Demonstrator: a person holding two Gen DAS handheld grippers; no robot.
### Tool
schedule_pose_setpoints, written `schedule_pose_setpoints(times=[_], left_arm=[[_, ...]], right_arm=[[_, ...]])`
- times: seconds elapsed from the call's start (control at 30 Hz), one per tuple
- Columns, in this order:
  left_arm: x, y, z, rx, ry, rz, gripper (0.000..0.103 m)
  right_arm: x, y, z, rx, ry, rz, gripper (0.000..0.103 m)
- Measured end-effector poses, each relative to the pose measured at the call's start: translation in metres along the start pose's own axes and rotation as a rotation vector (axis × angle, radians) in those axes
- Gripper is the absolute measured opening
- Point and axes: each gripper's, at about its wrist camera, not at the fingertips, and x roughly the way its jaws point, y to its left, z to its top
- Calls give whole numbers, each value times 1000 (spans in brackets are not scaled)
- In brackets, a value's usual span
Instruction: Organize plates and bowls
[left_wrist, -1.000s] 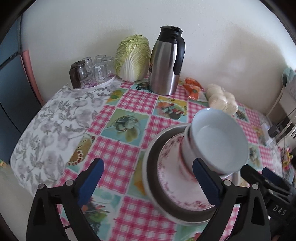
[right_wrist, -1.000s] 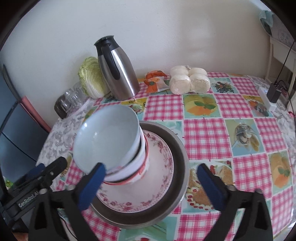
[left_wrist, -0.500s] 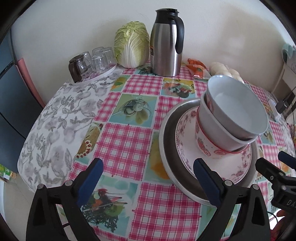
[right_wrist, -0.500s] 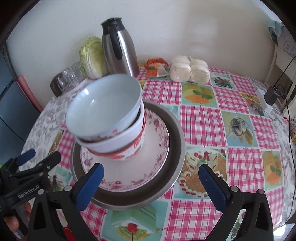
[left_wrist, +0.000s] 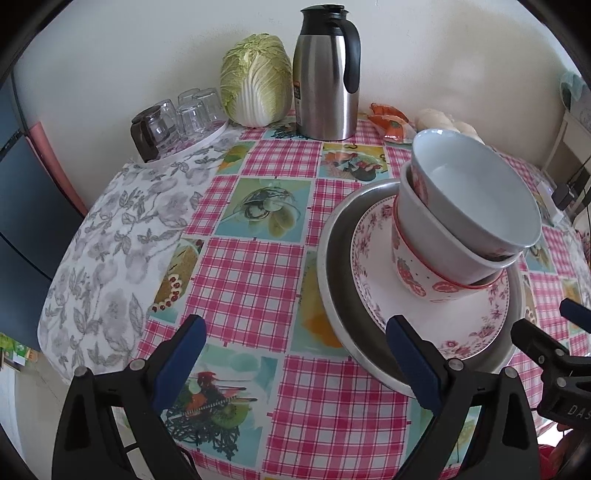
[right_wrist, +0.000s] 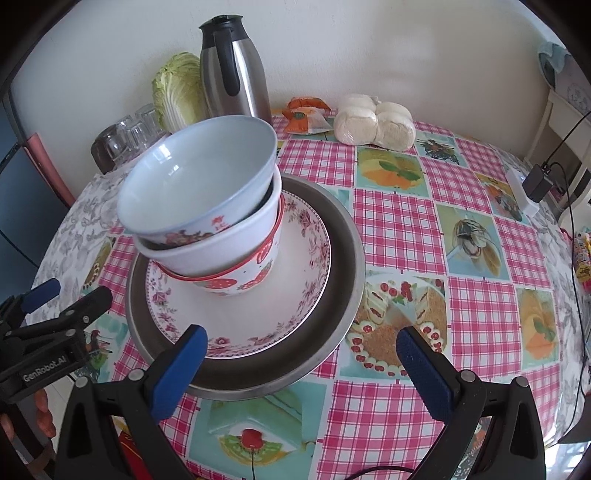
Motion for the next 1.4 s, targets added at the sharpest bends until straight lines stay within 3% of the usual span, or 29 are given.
schedule_pose_setpoints(times=[0.47,1.4], left_arm=[[-2,-12,0,74,-10,-8,98],[4,-11,-1,65,17,14,98]], right_arm=[[0,-2,1,4,6,-4,103],[2,-4,1,3,15,-9,103]])
